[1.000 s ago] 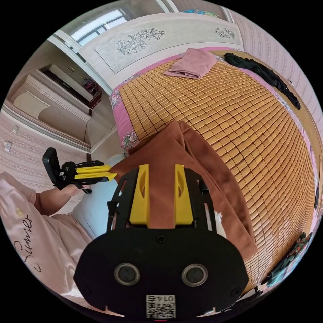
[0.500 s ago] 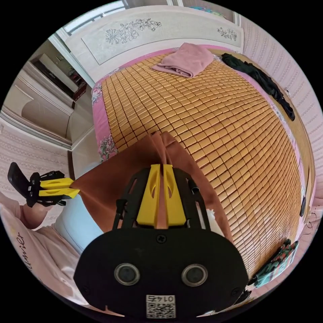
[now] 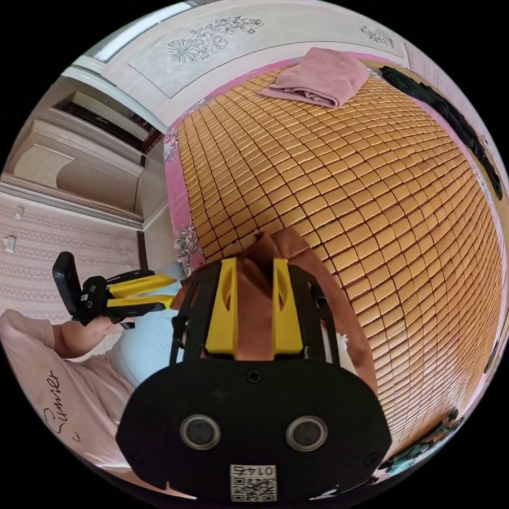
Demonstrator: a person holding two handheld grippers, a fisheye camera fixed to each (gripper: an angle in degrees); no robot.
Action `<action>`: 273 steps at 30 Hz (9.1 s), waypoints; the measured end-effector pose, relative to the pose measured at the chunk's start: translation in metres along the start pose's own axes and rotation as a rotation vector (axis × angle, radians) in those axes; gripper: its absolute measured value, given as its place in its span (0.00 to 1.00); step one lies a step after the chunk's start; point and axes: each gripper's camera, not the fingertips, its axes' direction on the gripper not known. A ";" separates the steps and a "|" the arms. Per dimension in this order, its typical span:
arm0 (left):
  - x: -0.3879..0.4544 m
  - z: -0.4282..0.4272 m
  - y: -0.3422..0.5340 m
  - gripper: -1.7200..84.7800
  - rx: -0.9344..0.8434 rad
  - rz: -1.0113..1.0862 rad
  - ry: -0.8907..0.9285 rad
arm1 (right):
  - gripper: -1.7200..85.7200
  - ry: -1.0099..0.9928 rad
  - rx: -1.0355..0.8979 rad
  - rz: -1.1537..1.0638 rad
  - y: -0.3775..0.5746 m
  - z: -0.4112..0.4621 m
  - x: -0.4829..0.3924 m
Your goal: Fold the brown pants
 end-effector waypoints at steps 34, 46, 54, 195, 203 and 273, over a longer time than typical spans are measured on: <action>-0.020 -0.015 0.016 0.06 -0.063 0.005 0.256 | 0.19 -0.059 -0.075 -0.201 0.000 0.020 0.025; 0.002 -0.013 -0.013 0.08 0.044 0.056 0.178 | 0.05 0.046 -0.113 -0.071 -0.006 -0.010 0.043; -0.004 -0.027 0.005 0.10 0.052 0.072 0.121 | 0.15 0.122 -0.064 -0.075 -0.003 0.026 0.016; 0.287 0.223 0.135 0.01 -0.224 1.014 -0.066 | 0.01 0.222 -0.118 0.422 0.067 -0.161 -0.042; 0.292 0.238 0.162 0.01 -0.188 1.139 -0.135 | 0.01 0.155 -0.034 0.489 0.106 -0.198 -0.032; 0.386 0.103 0.240 0.08 -0.066 1.253 0.631 | 0.08 -0.465 1.141 0.976 0.905 -0.649 -0.169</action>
